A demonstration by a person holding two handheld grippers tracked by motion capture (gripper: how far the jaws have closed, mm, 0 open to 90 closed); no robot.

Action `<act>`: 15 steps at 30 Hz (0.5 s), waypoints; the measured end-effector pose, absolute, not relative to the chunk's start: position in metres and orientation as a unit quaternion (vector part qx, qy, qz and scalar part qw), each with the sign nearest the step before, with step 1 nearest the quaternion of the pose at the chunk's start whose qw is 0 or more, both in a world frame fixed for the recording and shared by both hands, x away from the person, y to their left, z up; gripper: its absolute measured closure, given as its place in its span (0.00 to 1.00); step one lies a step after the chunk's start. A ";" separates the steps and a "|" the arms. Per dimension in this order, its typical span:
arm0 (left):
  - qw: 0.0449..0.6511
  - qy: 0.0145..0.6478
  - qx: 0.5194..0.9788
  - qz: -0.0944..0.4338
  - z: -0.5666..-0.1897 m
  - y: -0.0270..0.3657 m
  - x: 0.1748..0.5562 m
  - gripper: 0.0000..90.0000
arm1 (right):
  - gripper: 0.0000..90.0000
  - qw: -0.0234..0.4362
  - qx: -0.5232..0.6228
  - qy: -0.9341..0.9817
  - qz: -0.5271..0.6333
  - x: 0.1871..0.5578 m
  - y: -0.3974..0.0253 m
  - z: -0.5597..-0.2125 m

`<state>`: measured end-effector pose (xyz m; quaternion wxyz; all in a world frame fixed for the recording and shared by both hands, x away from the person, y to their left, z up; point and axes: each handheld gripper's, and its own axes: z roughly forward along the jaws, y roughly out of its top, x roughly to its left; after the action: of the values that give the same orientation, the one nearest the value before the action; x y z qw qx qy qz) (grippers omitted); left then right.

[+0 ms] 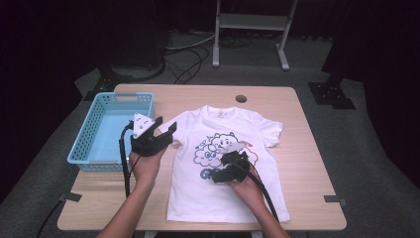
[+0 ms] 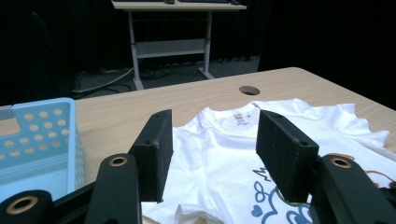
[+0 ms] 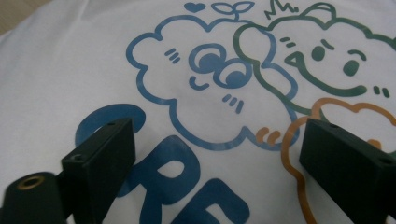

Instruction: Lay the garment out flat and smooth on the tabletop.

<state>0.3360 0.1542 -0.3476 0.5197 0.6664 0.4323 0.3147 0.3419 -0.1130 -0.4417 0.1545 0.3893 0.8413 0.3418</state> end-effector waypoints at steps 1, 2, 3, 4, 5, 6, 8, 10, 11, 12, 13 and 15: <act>0.519 0.431 0.668 0.314 -0.348 0.154 0.335 0.50 | 0.10 0.155 0.388 0.841 0.344 0.341 -0.111 -0.442; 0.520 0.431 0.668 0.313 -0.348 0.154 0.334 0.50 | 0.10 0.156 0.387 0.842 0.342 0.341 -0.110 -0.442; 0.522 0.431 0.667 0.312 -0.349 0.154 0.333 0.50 | 0.11 0.154 0.387 0.842 0.342 0.341 -0.109 -0.442; 0.522 0.430 0.668 0.311 -0.349 0.154 0.332 0.50 | 0.11 0.155 0.386 0.842 0.343 0.341 -0.108 -0.442; 0.522 0.430 0.668 0.310 -0.349 0.154 0.331 0.50 | 0.11 0.155 0.384 0.843 0.343 0.340 -0.107 -0.442; 0.522 0.430 0.668 0.311 -0.350 0.154 0.330 0.50 | 0.11 0.154 0.383 0.844 0.343 0.340 -0.107 -0.442; 0.522 0.430 0.668 0.310 -0.351 0.154 0.329 0.50 | 0.11 0.153 0.376 0.846 0.346 0.338 -0.106 -0.442; 0.522 0.430 0.668 0.310 -0.351 0.153 0.328 0.49 | 0.12 0.150 0.371 0.847 0.350 0.335 -0.104 -0.442; 0.522 0.430 0.669 0.310 -0.351 0.153 0.328 0.49 | 0.12 0.150 0.368 0.848 0.351 0.334 -0.103 -0.443; 0.523 0.429 0.668 0.309 -0.351 0.152 0.327 0.48 | 0.12 0.151 0.367 0.848 0.351 0.333 -0.103 -0.442; 0.524 0.430 0.667 0.308 -0.351 0.151 0.327 0.48 | 0.12 0.149 0.367 0.849 0.349 0.333 -0.104 -0.442; 0.526 0.428 0.668 0.306 -0.351 0.150 0.326 0.46 | 0.12 0.151 0.367 0.849 0.348 0.333 -0.107 -0.440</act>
<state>0.3264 0.1498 -0.3512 0.5265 0.6679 0.4281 0.3057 0.3325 -0.1068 -0.4400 0.1510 0.3668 0.8493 0.3482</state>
